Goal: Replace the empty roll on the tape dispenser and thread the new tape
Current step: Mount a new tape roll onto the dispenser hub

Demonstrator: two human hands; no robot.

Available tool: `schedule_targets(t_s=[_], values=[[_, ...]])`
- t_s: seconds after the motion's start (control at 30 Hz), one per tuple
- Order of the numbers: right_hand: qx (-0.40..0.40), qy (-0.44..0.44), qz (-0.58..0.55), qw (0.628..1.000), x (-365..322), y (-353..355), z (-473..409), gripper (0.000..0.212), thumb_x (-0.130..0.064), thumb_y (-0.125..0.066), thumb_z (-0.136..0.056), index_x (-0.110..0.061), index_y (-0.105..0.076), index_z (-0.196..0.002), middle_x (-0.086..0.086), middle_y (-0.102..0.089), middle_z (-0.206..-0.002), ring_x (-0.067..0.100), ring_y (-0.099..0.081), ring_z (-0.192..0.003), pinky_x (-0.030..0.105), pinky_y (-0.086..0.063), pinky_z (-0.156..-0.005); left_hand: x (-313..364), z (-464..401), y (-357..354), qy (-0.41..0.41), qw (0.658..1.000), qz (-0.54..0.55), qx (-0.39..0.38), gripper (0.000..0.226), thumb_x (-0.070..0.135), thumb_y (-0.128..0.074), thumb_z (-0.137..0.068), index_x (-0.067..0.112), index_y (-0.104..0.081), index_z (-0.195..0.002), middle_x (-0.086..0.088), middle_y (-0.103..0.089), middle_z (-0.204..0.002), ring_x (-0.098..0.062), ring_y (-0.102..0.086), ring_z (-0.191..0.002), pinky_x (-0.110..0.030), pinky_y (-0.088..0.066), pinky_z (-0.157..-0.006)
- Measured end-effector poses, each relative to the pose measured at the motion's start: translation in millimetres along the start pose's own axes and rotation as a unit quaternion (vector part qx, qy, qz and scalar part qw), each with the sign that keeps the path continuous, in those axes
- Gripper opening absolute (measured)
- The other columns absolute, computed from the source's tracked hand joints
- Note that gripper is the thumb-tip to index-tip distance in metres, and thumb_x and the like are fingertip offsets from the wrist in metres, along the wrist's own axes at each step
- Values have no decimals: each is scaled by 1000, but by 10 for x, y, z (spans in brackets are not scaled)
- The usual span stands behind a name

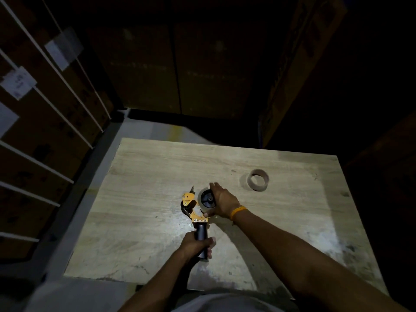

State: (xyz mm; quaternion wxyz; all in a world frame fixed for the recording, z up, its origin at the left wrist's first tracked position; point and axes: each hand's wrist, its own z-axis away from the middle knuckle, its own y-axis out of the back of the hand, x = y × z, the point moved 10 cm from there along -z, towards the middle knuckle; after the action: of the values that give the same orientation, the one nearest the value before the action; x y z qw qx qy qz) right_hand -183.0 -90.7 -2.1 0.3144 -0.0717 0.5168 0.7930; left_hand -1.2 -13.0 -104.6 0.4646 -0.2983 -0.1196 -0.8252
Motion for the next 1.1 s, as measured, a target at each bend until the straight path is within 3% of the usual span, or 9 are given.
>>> schedule_targets(t_s=[0.07, 0.17, 0.23, 0.33, 0.57, 0.7, 0.87, 0.93, 1.1], values=[[29, -13, -60, 998, 95, -46, 97, 129, -51, -92, -65, -10, -18, -163, 16, -23, -170, 38, -34, -150, 48, -40, -118, 38, 55, -8, 1, 1000, 9, -1, 32, 3, -85, -85, -11, -65, -105, -24, -67, -74, -29, -62, -57, -39, -58, -59], [93, -26, -114, 989, 304, -159, 281, 113, -66, -84, -60, -16, -40, -150, 8, -52, -148, 33, -55, -132, 45, -50, -106, 160, 94, 62, -7, 1000, -20, 6, 33, 6, -83, -89, -15, -69, -110, -23, -72, -78, -33, -70, -63, -41, -62, -63], [97, -32, -113, 988, 398, -273, 413, 107, -63, -82, -67, -13, -39, -151, 10, -51, -149, 33, -53, -134, 43, -48, -108, 265, 82, 174, -34, 992, -114, 33, 34, 30, -83, -90, -2, -75, -98, -14, -78, -81, -30, -75, -72, -38, -61, -67], [103, -34, -120, 987, 431, -352, 579, 96, -52, -80, -77, -12, -37, -153, 10, -48, -152, 33, -49, -136, 40, -45, -110, 378, 74, 424, -87, 967, -205, 123, 54, 57, -74, -91, 7, -63, -75, -13, -70, -75, -21, -64, -71, -32, -44, -65], [149, -97, -230, 957, 424, -117, 589, 59, -34, -79, -86, -3, -58, -131, 17, -67, -124, 32, -64, -114, 33, -50, -88, 758, 269, 633, -230, 930, -211, 194, 35, 43, -76, -87, 17, -64, -68, -6, -66, -59, -18, -66, -57, -39, -60, -62], [128, -212, -304, 920, 618, -126, 396, 64, -45, -73, -91, 2, -60, -131, 21, -67, -131, 36, -61, -124, 36, -49, -97, 1119, 385, 661, -286, 899, -231, 237, 38, 47, -69, -91, 19, -60, -67, -2, -64, -55, -20, -68, -53, -44, -59, -54], [110, -237, -297, 919, 680, -202, 210, 45, -50, -74, -88, -7, -60, -90, 19, -71, -98, 38, -70, -103, 39, -54, -83, 1441, 314, 807, -232, 893, -234, 307, 26, 36, -74, -94, 13, -63, -91, -8, -73, -82, -30, -72, -81, -39, -57, -66], [100, -238, -279, 925, 695, -239, 175, 44, -50, -73, -88, -9, -60, -80, 14, -64, -84, 39, -71, -99, 39, -52, -75, 1443, 204, 904, -185, 901, -231, 318, 38, 36, -79, -91, 5, -64, -107, -17, -73, -102, -36, -70, -98, -38, -52, -73], [82, -246, -270, 927, 681, -234, 192, 34, -38, -74, -90, -10, -62, -74, 15, -69, -88, 31, -67, -90, 39, -54, -80, 1415, 66, 1007, -142, 917, -224, 299, 50, 38, -84, -87, 2, -66, -117, -20, -69, -121, -33, -70, -110, -31, -41, -76]])
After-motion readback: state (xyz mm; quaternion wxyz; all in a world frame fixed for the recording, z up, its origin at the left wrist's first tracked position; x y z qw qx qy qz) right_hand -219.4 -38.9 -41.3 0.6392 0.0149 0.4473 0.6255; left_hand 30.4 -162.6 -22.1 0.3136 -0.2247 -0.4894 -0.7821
